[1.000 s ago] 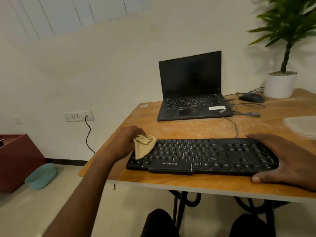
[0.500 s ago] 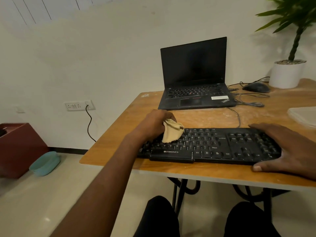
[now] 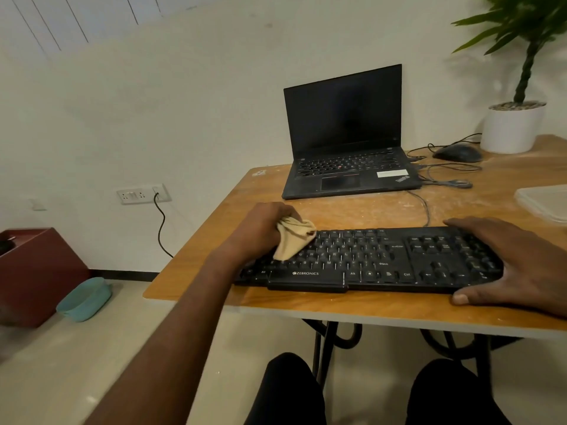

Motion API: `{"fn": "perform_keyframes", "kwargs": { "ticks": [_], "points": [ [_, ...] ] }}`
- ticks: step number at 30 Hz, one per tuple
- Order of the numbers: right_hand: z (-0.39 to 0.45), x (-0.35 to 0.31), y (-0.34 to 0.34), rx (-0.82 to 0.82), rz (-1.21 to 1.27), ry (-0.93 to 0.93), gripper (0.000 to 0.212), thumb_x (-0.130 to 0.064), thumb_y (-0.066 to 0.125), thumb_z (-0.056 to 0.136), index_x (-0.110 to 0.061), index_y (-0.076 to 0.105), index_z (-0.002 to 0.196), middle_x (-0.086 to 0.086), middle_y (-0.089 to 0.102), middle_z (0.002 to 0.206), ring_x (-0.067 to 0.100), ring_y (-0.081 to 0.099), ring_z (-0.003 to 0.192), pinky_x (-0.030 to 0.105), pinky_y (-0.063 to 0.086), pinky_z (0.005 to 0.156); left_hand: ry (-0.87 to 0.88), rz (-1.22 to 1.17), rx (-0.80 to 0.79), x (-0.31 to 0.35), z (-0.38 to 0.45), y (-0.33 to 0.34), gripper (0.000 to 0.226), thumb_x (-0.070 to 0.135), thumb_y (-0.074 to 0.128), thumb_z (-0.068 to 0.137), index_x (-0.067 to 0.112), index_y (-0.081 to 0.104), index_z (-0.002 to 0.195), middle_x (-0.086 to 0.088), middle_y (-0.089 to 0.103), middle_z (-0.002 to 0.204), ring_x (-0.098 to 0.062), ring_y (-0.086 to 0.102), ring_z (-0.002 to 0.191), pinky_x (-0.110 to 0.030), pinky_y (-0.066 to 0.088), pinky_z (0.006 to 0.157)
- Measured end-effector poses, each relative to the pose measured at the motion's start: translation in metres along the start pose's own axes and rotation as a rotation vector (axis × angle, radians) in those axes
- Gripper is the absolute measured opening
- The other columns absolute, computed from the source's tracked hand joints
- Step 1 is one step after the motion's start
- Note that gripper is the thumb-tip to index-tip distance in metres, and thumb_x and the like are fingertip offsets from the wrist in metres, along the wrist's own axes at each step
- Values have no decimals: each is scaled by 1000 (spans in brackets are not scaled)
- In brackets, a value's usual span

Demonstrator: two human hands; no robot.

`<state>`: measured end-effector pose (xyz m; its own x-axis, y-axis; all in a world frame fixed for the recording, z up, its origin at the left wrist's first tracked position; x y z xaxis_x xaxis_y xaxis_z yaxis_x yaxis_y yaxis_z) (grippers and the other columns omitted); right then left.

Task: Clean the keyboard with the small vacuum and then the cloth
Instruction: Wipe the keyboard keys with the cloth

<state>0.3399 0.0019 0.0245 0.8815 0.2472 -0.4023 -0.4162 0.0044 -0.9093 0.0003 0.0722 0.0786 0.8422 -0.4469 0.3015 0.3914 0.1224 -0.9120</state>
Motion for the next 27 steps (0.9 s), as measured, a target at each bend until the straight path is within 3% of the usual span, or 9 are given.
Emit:
{"fn": "perform_keyframes", "kwargs": {
  "ticks": [6,11,15,19,24,27],
  "points": [
    [-1,-1,1,-3,4,-1,112,-99,65,38,-76,8,132,-21,39,139,4,40,118,41,45,101,120,3,13,40,12,16,27,-1,69,91,15,78,111,-4,76,112,-18,67,102,-30,51,83],
    [-5,-4,0,1,8,-20,111,-100,64,38,-76,8,131,-26,36,133,5,42,118,39,46,100,16,59,-3,-7,-7,0,37,-8,65,89,18,78,113,-1,74,111,-16,64,101,-21,46,78],
    [-4,-4,-1,-6,15,-19,112,-99,65,38,-75,9,132,-28,35,132,4,41,117,37,45,99,-67,60,17,-31,-20,-11,42,-13,61,86,17,79,109,0,74,107,-18,64,100,-24,47,77],
    [-4,-3,0,-11,9,-12,112,-99,65,38,-76,9,132,-28,35,131,3,41,116,35,43,97,-36,-40,36,-11,-21,-4,42,-11,62,86,21,79,107,3,75,105,-15,66,97,-34,53,81],
    [-5,-3,-1,-15,17,1,112,-98,67,38,-76,10,132,-30,36,129,3,43,113,34,44,93,73,-82,35,35,-18,14,41,-8,66,88,21,79,113,0,75,110,-18,66,103,-37,56,87],
    [-5,-3,-1,-14,14,-5,113,-99,66,38,-76,9,132,-32,34,129,1,42,115,32,44,94,71,-25,51,30,-22,10,41,-7,65,89,22,78,115,1,73,110,-17,65,102,-36,55,86]
  ]
}}
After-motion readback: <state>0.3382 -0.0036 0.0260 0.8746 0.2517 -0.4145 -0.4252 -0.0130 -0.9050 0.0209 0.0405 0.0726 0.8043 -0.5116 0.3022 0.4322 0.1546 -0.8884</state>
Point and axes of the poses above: each hand's wrist, its own z-axis towards the middle knuckle, its own y-axis out of the palm, x = y × z, the point moved 10 cm from there along z, towards the middle knuckle
